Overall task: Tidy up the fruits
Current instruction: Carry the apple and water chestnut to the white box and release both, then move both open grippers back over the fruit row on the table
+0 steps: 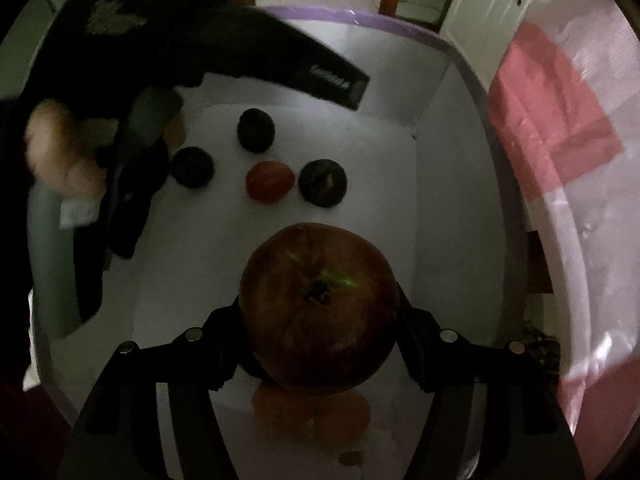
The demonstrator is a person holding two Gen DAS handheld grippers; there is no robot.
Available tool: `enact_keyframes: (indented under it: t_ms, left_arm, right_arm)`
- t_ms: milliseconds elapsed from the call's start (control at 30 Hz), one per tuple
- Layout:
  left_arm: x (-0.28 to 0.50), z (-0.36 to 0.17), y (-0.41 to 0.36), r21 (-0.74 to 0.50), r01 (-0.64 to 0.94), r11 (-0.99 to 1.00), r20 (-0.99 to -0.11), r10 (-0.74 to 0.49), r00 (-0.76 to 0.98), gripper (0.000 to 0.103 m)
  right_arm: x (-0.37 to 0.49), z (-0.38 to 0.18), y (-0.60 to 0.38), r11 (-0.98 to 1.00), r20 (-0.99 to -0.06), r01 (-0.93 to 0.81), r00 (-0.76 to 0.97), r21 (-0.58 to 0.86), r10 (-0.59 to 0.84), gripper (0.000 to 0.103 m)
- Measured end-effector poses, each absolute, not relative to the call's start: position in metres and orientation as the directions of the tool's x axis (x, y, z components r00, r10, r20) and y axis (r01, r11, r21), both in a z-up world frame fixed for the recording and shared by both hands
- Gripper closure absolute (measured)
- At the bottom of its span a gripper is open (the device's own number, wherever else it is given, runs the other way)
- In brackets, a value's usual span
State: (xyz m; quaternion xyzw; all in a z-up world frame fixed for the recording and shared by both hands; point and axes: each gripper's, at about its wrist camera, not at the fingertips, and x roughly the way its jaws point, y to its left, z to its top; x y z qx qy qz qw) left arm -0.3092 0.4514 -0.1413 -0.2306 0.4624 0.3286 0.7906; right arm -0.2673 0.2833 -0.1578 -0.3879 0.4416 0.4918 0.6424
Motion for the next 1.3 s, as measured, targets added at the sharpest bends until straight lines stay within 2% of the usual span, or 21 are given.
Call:
enact_keyframes:
  t_ms: [33,67,133,167,367,433,467,500,567,633,733,867,967,1100,1300]
  left_arm:
    - [-0.31,-0.138,0.452,-0.059,-0.733,0.678,-0.88,0.311,0.359,0.022]
    - [-0.311,-0.132,0.452,-0.055,-0.734,0.677,-0.876,0.319,0.36,0.022]
    - [-0.313,-0.122,0.451,-0.049,-0.736,0.675,-0.869,0.335,0.365,0.021]
    - [-0.313,-0.116,0.45,-0.041,-0.736,0.676,-0.863,0.347,0.367,0.02]
    - [-0.312,-0.074,0.447,-0.024,-0.737,0.675,-0.823,0.406,0.398,0.02]
    - [-0.314,-0.053,0.445,-0.042,-0.745,0.666,-0.789,0.435,0.434,0.017]
    - [-0.315,-0.034,0.442,-0.073,-0.749,0.659,-0.752,0.457,0.476,0.012]
    - [-0.315,-0.022,0.438,-0.09,-0.752,0.653,-0.725,0.475,0.499,0.007]
    - [-0.314,0.007,0.424,-0.132,-0.748,0.651,-0.649,0.513,0.561,0.002]
    - [-0.304,0.038,0.399,-0.17,-0.703,0.69,-0.567,0.515,0.643,0.002]
    - [-0.277,0.077,0.348,-0.178,-0.578,0.797,-0.478,0.443,0.759,0.002]
    - [-0.222,0.113,0.258,-0.136,-0.357,0.924,-0.4,0.278,0.873,0.002]
    - [-0.178,0.119,0.204,-0.156,-0.239,0.958,-0.401,0.16,0.902,0.002]
    - [-0.081,0.11,0.136,-0.169,-0.116,0.979,-0.463,0.025,0.886,0.002]
    - [0.053,0.075,0.055,-0.184,-0.115,0.976,-0.563,-0.009,0.827,0.002]
  right_arm:
    - [-0.272,-0.155,0.281,0.202,-0.941,-0.975,0.148,-0.089,0.304,0.036]
    - [-0.276,-0.151,0.28,0.192,-0.929,-0.974,0.181,-0.123,0.322,0.026]
    - [-0.285,-0.136,0.276,0.183,-0.884,-0.966,0.243,-0.182,0.399,0.016]
    - [-0.286,-0.128,0.277,0.183,-0.857,-0.962,0.265,-0.203,0.443,0.016]
    - [-0.284,-0.096,0.273,0.178,-0.852,-0.976,0.2,-0.128,0.483,0.016]
    - [-0.29,-0.068,0.25,0.134,-0.819,-0.985,0.164,-0.107,0.55,0.016]
    - [-0.291,-0.056,0.241,0.122,-0.802,-0.988,0.147,-0.093,0.579,0.016]
    - [-0.293,-0.039,0.228,0.113,-0.776,-0.991,0.128,-0.074,0.618,0.016]
    - [-0.29,0.003,0.191,0.112,-0.692,-0.993,0.11,-0.043,0.714,0.016]
    - [-0.28,0.035,0.16,0.155,-0.62,-0.986,0.154,-0.053,0.769,0.016]
    - [-0.252,0.074,0.105,0.314,-0.511,-0.946,0.311,-0.083,0.801,0.016]
    - [-0.201,0.096,0.029,0.561,-0.442,-0.825,0.529,-0.068,0.725,0.016]
    - [-0.158,0.095,-0.023,0.708,-0.426,-0.704,0.658,-0.055,0.621,0.016]
    - [-0.089,0.078,-0.089,0.833,-0.439,-0.553,0.748,0.003,0.498,0.016]
    - [0.013,0.053,-0.17,0.935,-0.507,-0.339,0.79,0.107,0.344,0.016]
